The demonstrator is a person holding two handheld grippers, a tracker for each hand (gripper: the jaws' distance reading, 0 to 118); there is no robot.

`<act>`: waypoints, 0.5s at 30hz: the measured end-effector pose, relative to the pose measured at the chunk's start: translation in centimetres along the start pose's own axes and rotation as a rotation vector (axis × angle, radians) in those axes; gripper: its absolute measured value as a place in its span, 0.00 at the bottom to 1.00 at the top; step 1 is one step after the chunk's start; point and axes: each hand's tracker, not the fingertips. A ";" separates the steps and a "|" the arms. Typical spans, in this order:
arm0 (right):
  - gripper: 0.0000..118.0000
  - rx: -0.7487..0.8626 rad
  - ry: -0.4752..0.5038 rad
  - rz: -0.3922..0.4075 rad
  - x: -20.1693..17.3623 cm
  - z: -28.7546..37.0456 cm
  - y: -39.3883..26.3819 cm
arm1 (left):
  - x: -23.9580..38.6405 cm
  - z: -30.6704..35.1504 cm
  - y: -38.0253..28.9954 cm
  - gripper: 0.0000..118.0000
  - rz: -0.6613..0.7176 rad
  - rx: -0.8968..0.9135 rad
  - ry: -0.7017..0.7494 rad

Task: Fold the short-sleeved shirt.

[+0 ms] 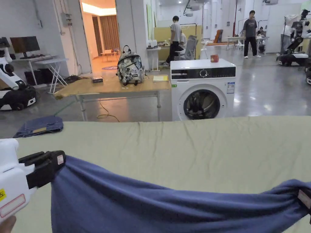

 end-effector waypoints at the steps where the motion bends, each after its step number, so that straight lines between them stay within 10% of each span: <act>1: 0.02 0.022 0.001 0.012 -0.5 -0.2 1.6 | -0.1 0.7 1.3 0.00 0.003 0.034 -0.006; 15: 0.02 0.188 0.019 0.114 -2.9 -6.0 19.5 | 0.1 -3.3 14.4 0.00 -0.038 0.182 0.040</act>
